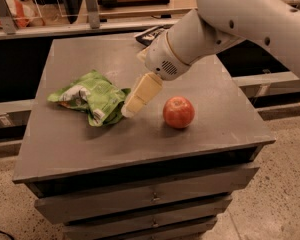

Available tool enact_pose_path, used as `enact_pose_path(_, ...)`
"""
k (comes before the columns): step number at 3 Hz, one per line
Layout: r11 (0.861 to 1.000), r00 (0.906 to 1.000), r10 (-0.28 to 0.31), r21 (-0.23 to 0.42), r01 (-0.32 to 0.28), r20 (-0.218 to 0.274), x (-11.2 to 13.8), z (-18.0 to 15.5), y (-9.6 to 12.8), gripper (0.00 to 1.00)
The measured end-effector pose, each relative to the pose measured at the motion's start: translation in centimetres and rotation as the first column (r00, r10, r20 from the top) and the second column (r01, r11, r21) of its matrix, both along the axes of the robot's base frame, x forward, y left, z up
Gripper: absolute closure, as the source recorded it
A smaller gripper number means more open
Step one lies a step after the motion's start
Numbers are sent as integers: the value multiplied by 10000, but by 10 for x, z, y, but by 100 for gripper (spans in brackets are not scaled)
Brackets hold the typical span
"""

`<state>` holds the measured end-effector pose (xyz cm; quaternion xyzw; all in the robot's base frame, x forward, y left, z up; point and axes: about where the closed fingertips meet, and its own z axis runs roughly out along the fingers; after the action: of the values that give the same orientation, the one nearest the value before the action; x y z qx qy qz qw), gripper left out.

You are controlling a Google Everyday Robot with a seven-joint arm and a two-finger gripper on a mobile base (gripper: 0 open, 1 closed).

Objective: Pick green rice chip bag

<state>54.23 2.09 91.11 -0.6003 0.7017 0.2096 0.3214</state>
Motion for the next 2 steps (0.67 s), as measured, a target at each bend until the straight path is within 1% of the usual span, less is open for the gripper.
enact_pose_path(1,9987,9991,435,275,-435,6,7,-10,28,0)
enact_pose_path(2,9957,9964,845,391,-842,-63,13,-25,49,0)
